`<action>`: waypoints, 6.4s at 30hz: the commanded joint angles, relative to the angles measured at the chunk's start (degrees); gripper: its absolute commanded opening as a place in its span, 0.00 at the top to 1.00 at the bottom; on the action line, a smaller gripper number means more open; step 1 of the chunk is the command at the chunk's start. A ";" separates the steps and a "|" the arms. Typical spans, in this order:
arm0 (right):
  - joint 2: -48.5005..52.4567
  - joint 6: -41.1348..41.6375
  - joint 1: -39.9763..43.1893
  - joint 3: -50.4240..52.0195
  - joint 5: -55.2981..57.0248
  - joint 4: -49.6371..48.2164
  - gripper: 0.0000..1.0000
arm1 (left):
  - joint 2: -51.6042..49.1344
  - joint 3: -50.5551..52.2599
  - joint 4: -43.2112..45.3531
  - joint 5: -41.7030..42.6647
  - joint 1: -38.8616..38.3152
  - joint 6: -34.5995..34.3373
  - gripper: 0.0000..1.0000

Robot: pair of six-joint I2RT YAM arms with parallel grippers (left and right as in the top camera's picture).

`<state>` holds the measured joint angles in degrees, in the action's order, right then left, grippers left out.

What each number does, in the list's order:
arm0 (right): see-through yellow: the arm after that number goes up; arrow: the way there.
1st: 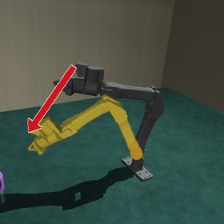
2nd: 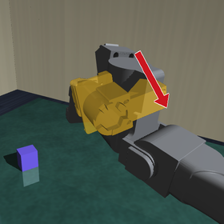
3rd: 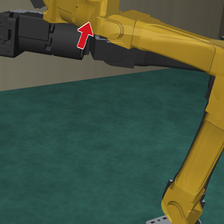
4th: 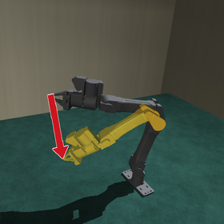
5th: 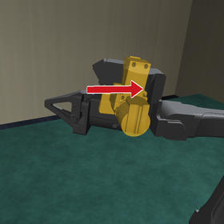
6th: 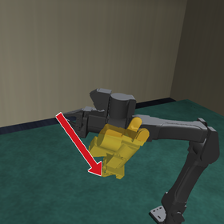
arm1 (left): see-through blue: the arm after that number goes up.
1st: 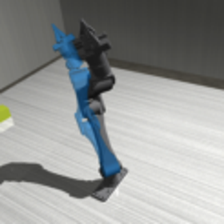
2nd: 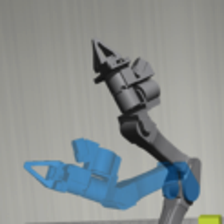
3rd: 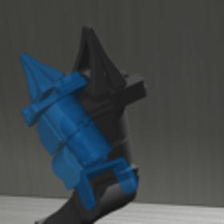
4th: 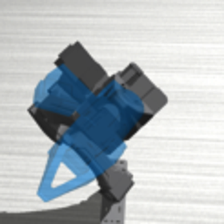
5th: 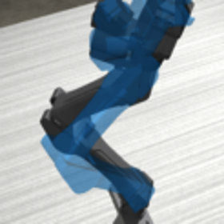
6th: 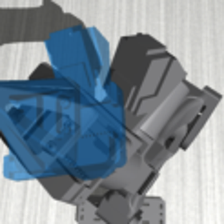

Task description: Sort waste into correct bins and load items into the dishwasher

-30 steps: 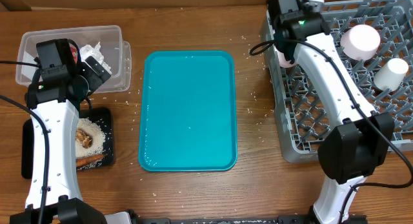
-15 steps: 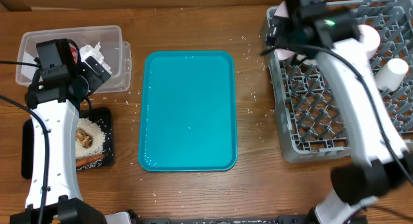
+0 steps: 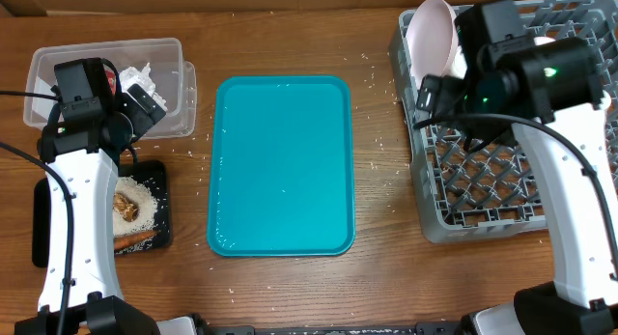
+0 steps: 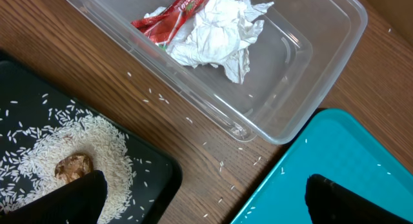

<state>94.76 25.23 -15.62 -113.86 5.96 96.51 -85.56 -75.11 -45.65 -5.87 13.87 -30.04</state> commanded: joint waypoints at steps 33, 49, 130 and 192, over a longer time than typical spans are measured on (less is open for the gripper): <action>-41.53 3.76 0.24 36.98 -1.86 -10.86 0.00 | -0.28 -0.81 -0.07 -0.52 -0.02 -0.81 0.00; -33.55 3.08 0.24 36.98 -2.08 -7.08 0.00 | -0.28 -0.81 -0.07 -0.50 -0.02 -0.81 0.00; -94.62 -18.18 14.03 113.42 -6.08 -91.67 0.00 | -0.28 -0.81 -0.07 -0.50 -0.02 -0.81 0.00; -94.60 -18.16 14.03 113.42 -6.08 -91.67 0.00 | 27.30 48.00 35.54 16.22 -0.39 12.33 0.00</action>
<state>0.80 7.44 -1.87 -1.06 -0.78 5.13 -62.70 -33.50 -14.83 5.72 13.87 -23.18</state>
